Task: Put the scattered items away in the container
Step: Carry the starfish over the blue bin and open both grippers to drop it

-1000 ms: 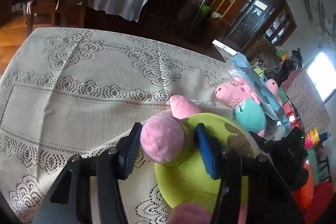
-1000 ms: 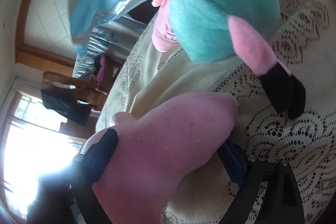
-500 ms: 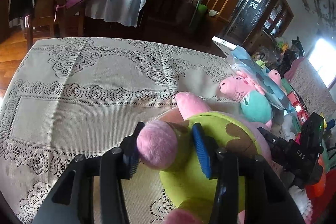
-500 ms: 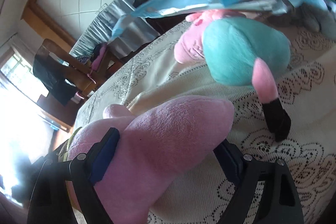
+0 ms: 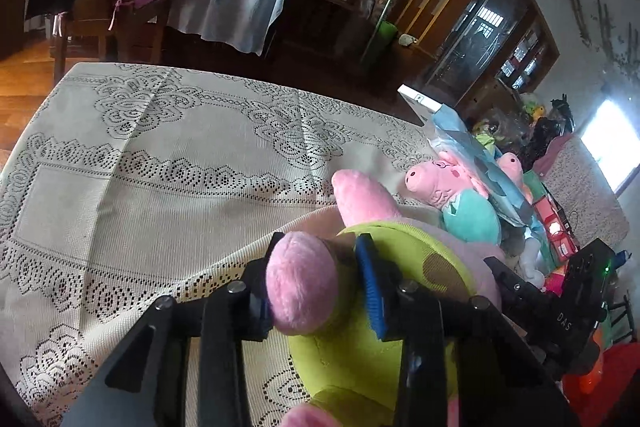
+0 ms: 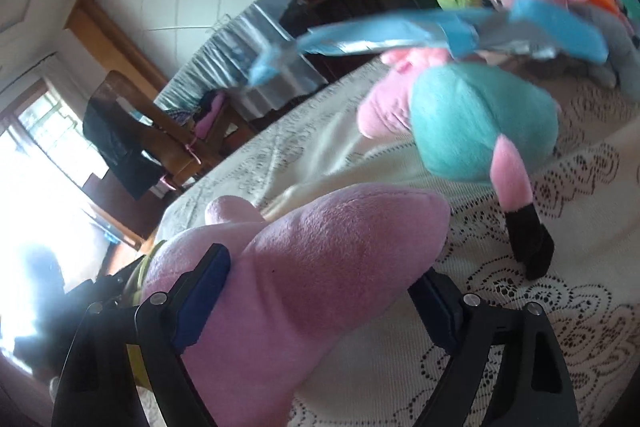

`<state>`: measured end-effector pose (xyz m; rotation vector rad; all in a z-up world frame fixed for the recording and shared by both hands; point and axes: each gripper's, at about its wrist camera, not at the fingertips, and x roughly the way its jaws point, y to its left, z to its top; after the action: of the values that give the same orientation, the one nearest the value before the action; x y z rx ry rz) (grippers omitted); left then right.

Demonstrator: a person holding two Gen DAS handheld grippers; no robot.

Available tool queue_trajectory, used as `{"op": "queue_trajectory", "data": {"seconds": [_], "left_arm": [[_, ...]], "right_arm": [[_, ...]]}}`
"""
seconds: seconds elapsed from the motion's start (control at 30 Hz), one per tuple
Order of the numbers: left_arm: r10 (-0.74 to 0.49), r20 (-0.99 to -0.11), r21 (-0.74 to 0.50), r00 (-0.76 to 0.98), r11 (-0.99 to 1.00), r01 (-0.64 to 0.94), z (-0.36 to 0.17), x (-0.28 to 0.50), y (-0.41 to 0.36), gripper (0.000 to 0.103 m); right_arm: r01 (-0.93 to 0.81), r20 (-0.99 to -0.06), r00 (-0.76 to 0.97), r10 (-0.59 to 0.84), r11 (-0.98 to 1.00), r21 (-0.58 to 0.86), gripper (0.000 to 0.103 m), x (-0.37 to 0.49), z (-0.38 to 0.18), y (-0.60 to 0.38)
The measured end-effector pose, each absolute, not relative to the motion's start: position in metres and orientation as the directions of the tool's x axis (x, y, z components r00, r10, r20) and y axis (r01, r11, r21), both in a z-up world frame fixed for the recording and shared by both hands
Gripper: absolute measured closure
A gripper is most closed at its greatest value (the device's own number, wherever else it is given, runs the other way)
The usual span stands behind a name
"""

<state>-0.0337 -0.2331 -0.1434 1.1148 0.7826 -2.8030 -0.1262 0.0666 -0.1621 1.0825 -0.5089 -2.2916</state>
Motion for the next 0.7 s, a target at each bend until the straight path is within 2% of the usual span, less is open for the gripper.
{"op": "queue_trajectory", "data": {"seconds": [0.37, 0.7], "left_arm": [[0.031, -0.589, -0.402, -0.807, -0.878, 0.259, -0.093, 0.061, -0.267, 0.068], [-0.143, -0.593, -0.41, -0.793, -0.794, 0.45, -0.091, 0.172, -0.347, 0.068]], "right_arm": [[0.466, -0.512, -0.473, -0.717, -0.697, 0.545, 0.017, -0.079, -0.118, 0.019], [0.619, -0.521, -0.305, -0.797, -0.582, 0.528, 0.017, -0.023, -0.105, -0.098]]}}
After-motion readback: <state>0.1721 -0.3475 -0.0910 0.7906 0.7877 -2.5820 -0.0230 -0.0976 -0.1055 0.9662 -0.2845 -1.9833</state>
